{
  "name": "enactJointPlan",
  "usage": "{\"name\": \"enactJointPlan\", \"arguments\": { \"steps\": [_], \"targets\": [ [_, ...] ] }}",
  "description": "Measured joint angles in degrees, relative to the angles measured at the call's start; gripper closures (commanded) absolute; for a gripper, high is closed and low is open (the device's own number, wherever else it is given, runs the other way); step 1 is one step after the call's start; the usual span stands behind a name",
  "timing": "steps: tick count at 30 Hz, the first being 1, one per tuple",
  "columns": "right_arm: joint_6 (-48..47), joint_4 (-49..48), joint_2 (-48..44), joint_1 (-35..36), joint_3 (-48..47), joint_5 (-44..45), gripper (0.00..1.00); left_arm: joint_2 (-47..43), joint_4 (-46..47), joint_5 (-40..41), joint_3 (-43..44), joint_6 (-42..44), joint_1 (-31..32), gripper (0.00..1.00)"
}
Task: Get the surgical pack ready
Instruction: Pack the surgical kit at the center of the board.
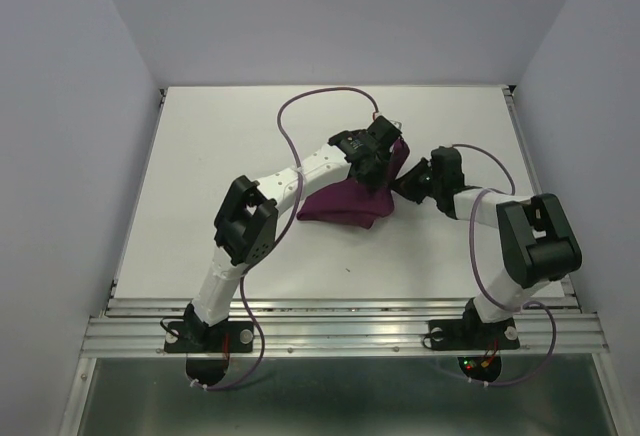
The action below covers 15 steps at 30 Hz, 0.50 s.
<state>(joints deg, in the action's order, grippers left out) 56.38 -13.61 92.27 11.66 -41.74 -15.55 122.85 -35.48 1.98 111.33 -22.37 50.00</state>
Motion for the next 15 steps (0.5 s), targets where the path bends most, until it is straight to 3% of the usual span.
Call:
{"name": "enactJointPlan", "arguments": {
  "steps": [15],
  "targets": [
    [0.98, -2.54, 12.79, 4.44, -8.85, -3.06, 0.92, 0.00, -0.83, -0.04, 0.00, -0.07, -1.33, 1.00]
  ]
}}
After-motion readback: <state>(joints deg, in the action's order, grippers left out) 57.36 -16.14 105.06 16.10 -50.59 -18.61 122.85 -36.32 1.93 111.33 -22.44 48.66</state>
